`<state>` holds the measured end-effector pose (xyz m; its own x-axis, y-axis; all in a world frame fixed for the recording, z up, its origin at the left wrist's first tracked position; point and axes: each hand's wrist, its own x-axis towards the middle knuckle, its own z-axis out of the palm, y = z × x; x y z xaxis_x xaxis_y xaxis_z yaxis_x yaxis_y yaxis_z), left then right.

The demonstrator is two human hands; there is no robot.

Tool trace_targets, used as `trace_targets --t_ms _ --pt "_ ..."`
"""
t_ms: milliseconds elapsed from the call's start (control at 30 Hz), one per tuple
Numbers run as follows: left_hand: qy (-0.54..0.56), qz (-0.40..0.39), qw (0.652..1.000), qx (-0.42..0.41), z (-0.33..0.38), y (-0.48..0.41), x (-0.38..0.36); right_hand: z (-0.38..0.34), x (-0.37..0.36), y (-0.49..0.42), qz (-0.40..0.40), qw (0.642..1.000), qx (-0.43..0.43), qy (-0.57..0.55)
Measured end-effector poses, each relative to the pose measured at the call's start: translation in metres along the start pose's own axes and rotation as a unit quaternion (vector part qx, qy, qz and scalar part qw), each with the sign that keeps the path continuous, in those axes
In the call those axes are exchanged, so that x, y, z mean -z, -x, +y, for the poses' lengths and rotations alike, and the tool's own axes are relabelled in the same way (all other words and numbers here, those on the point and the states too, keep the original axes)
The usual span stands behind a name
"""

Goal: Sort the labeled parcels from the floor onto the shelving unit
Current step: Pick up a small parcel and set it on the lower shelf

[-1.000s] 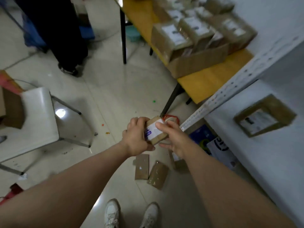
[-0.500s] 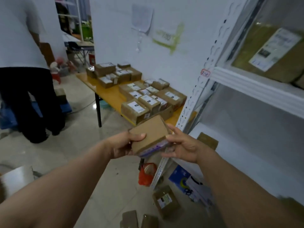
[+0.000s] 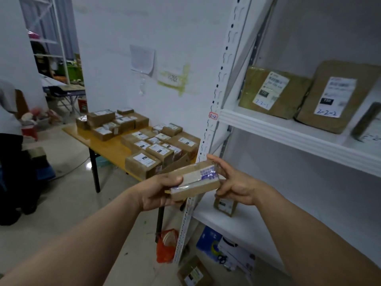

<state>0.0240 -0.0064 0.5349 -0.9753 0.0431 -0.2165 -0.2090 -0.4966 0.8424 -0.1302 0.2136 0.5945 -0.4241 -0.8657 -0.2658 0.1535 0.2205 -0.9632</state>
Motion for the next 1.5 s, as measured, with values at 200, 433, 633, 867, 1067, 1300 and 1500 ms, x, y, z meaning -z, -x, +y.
trace_targets --t_ms 200,433,633,867,1067,1300,1500 --pt "-0.061 -0.001 0.996 -0.061 -0.001 -0.017 -0.016 0.009 0.017 0.023 0.040 0.993 -0.012 -0.111" --pt "-0.164 0.051 0.983 -0.066 -0.010 -0.039 -0.049 0.030 0.042 0.026 0.126 0.989 -0.008 -0.072" --pt "-0.274 0.024 0.959 0.066 -0.040 -0.069 -0.064 0.055 0.087 0.031 0.234 0.971 -0.037 -0.025" --pt "-0.275 0.089 0.936 0.201 -0.089 -0.144 -0.094 0.097 0.171 0.032 0.298 0.886 -0.218 0.279" --pt "-0.332 0.142 0.893 0.268 -0.144 -0.227 -0.132 0.148 0.251 0.037 0.275 0.851 -0.268 0.359" --pt "-0.332 0.124 0.891 0.284 -0.197 -0.320 -0.173 0.186 0.356 0.037 0.265 0.813 -0.308 0.417" --pt "-0.332 0.083 0.898 0.278 -0.216 -0.385 -0.203 0.212 0.405 0.047 0.213 0.759 -0.366 0.494"
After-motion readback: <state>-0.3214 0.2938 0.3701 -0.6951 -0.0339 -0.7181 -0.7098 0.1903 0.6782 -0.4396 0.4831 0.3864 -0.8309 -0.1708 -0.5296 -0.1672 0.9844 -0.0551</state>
